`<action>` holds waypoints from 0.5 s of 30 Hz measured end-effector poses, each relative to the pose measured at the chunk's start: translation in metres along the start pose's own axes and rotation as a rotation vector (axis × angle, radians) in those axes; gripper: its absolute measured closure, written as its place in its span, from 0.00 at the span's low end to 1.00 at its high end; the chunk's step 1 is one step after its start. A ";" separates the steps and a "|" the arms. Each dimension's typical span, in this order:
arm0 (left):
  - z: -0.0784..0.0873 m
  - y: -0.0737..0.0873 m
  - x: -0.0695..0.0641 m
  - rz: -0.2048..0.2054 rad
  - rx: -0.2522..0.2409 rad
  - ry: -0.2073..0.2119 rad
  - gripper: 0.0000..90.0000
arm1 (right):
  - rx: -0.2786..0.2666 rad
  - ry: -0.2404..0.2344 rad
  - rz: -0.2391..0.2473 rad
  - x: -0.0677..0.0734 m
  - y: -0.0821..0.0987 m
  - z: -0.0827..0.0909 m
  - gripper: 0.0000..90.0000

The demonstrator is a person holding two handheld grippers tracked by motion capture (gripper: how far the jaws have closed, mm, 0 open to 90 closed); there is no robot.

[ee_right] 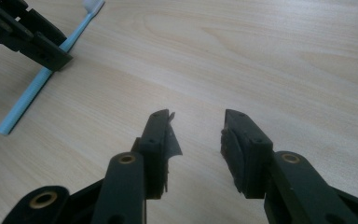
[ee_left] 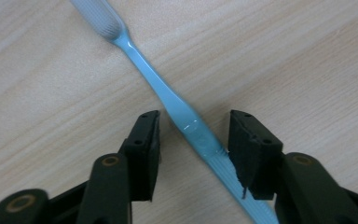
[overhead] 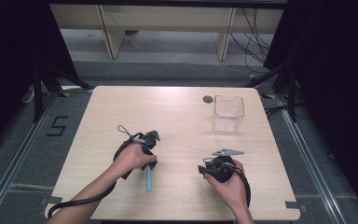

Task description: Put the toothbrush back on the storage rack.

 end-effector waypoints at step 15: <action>0.002 0.007 0.006 -0.086 0.007 0.005 0.86 | -0.001 -0.009 -0.001 0.001 0.001 -0.001 0.69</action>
Point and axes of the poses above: each handheld gripper's, and its own axes: z roughly backward along the jaws, y roughly out of its underside, x roughly to its left, the point moved 2 cm from there along -z, roughly forward along the jaws, and after that the axes turned 2 degrees about x, right-handed, at the moved point
